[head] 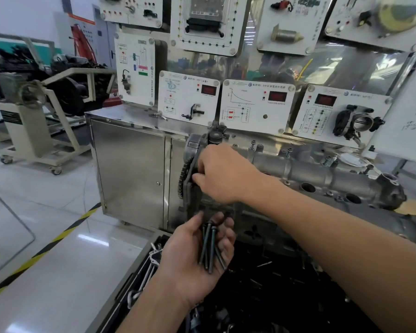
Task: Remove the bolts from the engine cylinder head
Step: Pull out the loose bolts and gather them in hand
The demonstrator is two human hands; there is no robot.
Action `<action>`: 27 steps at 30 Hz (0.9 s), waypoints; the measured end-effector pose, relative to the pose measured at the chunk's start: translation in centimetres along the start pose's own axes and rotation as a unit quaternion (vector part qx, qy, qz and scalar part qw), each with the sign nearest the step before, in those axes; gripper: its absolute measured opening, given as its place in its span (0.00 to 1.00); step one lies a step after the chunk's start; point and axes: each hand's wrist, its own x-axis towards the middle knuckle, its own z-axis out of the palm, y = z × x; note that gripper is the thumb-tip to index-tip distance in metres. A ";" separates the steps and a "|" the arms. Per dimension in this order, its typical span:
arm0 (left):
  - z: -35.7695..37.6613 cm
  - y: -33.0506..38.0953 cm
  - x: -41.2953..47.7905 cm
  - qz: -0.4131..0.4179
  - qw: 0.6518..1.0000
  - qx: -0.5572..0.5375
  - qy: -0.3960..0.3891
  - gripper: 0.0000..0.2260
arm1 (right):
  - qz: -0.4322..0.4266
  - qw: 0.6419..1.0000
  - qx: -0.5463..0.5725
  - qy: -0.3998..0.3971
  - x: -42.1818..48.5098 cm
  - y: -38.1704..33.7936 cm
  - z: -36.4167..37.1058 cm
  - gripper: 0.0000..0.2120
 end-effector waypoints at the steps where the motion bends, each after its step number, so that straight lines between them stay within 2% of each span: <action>1: 0.0 0.0 0.1 0.000 1.000 -0.001 -0.002 0.18 | 0.001 1.000 0.004 0.000 -0.1 -0.3 -0.3 0.19; 3: 0.0 0.1 0.2 0.002 1.000 -0.002 -0.010 0.18 | -0.003 1.000 0.006 0.009 -0.1 -0.8 -1.7 0.14; 7: 0.1 0.4 0.5 0.014 1.000 -0.006 -0.018 0.18 | -0.031 0.996 0.023 0.076 -0.2 -1.6 -6.9 0.12; 8: 0.2 0.4 0.5 0.016 1.000 -0.004 -0.023 0.19 | -0.046 0.997 0.033 0.056 -0.5 -1.5 -8.0 0.12; 12: 1.6 -0.1 0.2 0.004 0.999 0.028 -0.047 0.15 | -0.066 0.986 0.006 -0.153 -4.1 -0.9 -7.6 0.17; 14: 2.3 -1.1 0.1 -0.021 0.998 0.036 -0.054 0.14 | -0.032 0.983 -0.024 -0.178 -6.0 0.1 -5.4 0.19; 17: 3.1 -3.2 0.8 -0.075 0.995 0.047 -0.040 0.17 | 0.014 0.993 -0.017 -0.120 -8.2 3.1 -4.1 0.21; 20: 3.9 -5.4 1.8 -0.125 0.990 0.053 -0.024 0.22 | 0.075 0.995 0.041 0.046 -8.6 8.4 -6.8 0.17; 22: 4.8 -6.8 2.3 -0.146 0.987 0.067 -0.026 0.24 | 0.143 0.981 -0.024 0.127 -7.8 13.5 -9.3 0.12; 23: 5.3 -7.4 2.6 -0.153 0.985 0.074 -0.030 0.24 | 0.182 0.973 -0.072 0.124 -7.2 16.2 -10.4 0.13; 24: 5.8 -8.1 2.9 -0.160 0.983 0.081 -0.035 0.25 | 0.221 0.966 -0.099 0.087 -6.8 18.6 -11.0 0.14; 27: 7.4 -9.8 3.9 -0.173 0.980 0.094 -0.038 0.26 | 0.256 0.962 -0.076 -0.057 -5.7 23.1 -10.2 0.16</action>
